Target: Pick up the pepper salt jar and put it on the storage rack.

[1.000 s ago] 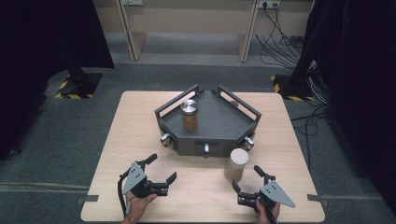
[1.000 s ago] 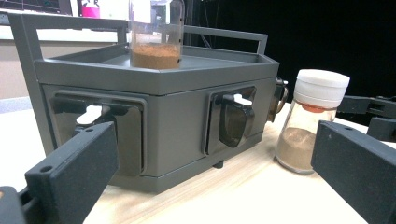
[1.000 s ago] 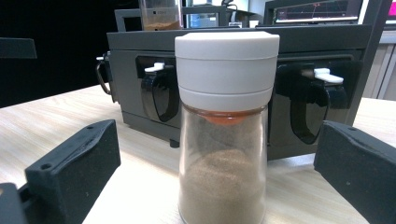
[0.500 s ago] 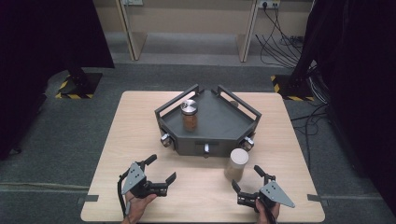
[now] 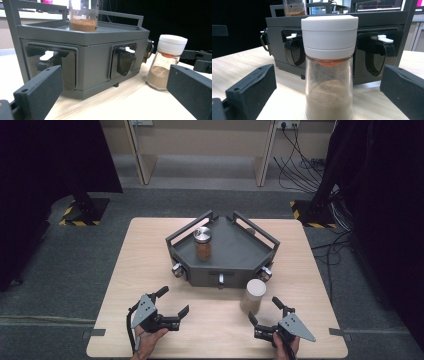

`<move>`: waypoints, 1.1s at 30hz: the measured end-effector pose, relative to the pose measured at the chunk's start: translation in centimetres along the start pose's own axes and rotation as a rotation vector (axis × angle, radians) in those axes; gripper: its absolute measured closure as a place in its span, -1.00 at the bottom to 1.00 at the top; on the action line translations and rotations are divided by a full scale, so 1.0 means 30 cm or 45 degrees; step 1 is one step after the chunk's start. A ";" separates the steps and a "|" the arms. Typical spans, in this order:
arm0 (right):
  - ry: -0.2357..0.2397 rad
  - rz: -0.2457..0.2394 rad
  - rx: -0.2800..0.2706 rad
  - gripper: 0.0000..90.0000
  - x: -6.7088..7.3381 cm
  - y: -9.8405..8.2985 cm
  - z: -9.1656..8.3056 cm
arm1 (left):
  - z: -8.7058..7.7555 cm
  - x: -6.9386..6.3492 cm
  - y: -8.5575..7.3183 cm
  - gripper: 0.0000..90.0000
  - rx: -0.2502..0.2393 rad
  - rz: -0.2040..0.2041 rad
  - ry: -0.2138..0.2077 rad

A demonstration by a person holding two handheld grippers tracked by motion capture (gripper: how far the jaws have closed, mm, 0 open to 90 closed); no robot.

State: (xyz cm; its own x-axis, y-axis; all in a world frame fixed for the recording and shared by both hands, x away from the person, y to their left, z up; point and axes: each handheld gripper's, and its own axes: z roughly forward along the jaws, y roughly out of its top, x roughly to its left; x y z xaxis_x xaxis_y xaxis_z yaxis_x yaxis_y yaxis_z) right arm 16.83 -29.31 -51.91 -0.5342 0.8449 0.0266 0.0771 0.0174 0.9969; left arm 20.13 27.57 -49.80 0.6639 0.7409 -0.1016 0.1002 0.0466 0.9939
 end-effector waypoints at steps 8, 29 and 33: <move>-0.012 0.014 -0.021 -0.98 0.004 -0.006 0.009 | -0.001 0.002 0.000 -1.00 -0.002 -0.003 0.003; -0.018 -0.021 -0.019 -0.95 -0.007 0.003 0.090 | 0.005 0.000 -0.004 -1.00 0.009 -0.007 0.000; -0.005 -0.037 -0.012 -0.84 -0.012 0.009 0.109 | 0.006 0.001 -0.004 -1.00 0.016 -0.006 0.001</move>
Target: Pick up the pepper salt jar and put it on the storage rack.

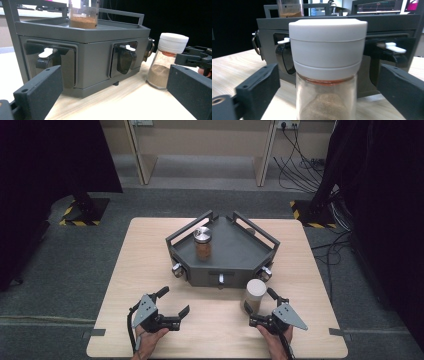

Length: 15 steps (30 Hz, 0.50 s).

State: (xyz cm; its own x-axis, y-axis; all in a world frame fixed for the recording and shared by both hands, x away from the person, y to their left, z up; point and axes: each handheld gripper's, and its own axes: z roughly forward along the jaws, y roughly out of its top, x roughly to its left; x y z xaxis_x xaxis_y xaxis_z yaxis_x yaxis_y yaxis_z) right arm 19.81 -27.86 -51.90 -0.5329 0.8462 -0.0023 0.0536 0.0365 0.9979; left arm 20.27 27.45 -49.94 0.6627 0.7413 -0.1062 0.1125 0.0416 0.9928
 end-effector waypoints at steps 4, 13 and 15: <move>0.012 0.000 0.007 -0.74 -0.005 0.000 0.016 | 0.000 -0.001 0.000 -1.00 0.001 0.001 0.001; 0.022 -0.007 0.020 -0.49 -0.008 0.005 0.035 | 0.000 -0.001 -0.001 -1.00 0.002 -0.001 0.001; 0.020 -0.011 0.021 -0.45 -0.008 0.007 0.038 | 0.000 0.000 -0.001 -1.00 0.001 -0.002 0.002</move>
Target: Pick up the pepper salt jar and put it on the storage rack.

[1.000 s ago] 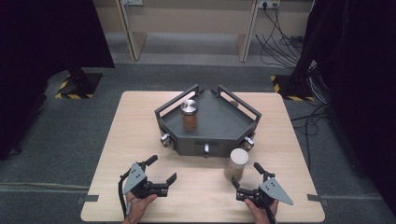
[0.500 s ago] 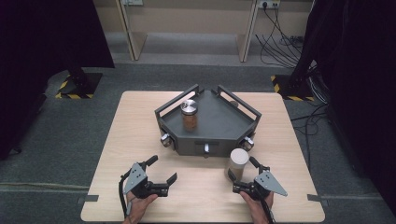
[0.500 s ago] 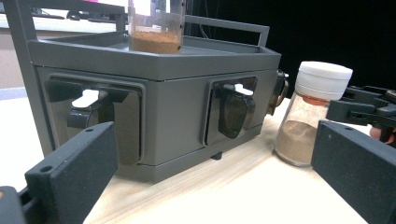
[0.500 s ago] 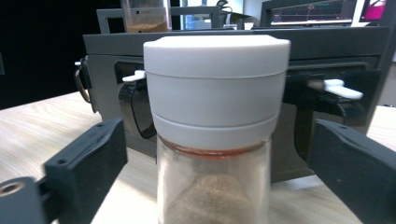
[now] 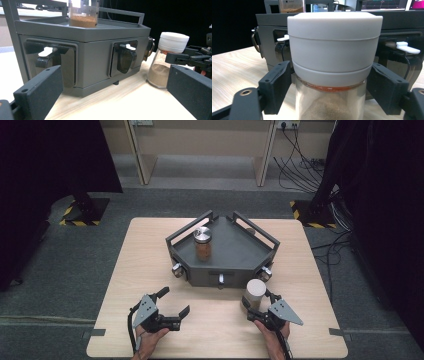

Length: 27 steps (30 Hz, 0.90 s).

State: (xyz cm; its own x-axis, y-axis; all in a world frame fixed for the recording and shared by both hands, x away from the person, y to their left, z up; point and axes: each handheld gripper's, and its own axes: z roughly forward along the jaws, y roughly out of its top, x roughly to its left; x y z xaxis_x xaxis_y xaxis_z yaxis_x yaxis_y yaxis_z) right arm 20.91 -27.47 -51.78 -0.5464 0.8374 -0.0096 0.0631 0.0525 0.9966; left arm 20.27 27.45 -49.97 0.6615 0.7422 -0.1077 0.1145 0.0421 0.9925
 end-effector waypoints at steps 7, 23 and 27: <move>-0.001 -0.011 0.008 -0.24 -0.001 0.006 0.009 | 0.001 -0.001 0.000 -1.00 0.003 -0.001 -0.002; -0.016 -0.019 0.015 -0.21 0.016 0.036 0.001 | 0.003 0.001 -0.001 -1.00 0.013 -0.003 0.003; -0.013 -0.011 0.004 -0.21 0.015 0.044 -0.005 | 0.003 0.002 -0.002 -1.00 0.012 -0.006 0.003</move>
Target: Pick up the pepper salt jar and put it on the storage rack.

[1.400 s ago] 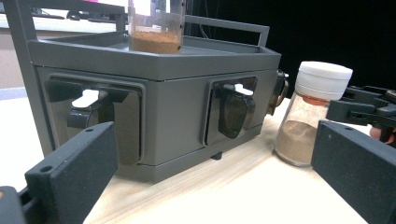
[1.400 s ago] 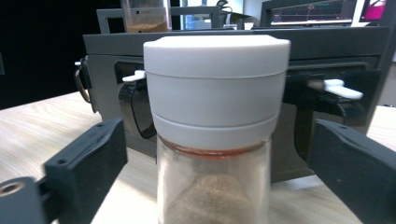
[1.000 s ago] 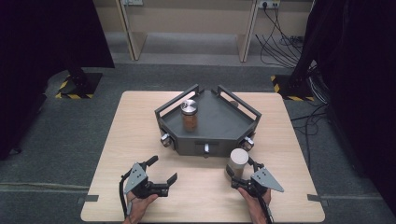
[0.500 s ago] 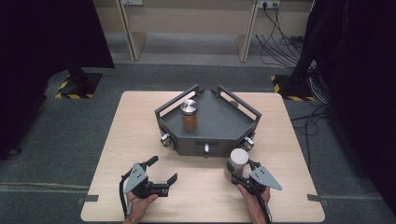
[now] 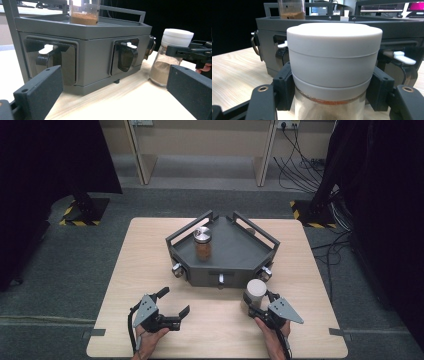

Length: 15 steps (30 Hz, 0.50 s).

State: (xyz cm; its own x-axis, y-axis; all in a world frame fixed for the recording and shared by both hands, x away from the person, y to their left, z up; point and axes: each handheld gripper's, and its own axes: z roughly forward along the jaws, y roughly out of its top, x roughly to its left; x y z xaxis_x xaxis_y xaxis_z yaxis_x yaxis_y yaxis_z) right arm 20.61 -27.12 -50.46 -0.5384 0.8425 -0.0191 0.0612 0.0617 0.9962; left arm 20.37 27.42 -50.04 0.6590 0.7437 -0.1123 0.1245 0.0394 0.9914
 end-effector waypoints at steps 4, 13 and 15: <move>0.002 -0.003 -0.001 -0.21 0.002 0.014 -0.004 | 0.001 -0.001 0.000 -1.00 0.004 0.001 0.001; 0.017 -0.002 -0.012 -0.21 0.003 0.040 -0.013 | 0.003 -0.001 -0.001 -1.00 0.010 -0.001 0.000; 0.022 -0.001 -0.010 -0.21 0.005 0.053 -0.016 | 0.002 -0.001 -0.002 -1.00 0.010 -0.002 0.000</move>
State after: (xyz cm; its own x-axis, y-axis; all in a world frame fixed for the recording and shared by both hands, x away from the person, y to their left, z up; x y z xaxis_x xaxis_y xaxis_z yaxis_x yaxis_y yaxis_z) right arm 20.23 -27.16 -48.84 -0.5531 0.8329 -0.0183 0.0543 0.0580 0.9968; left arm 20.40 27.36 -50.09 0.6588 0.7436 -0.1141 0.1312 0.0358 0.9907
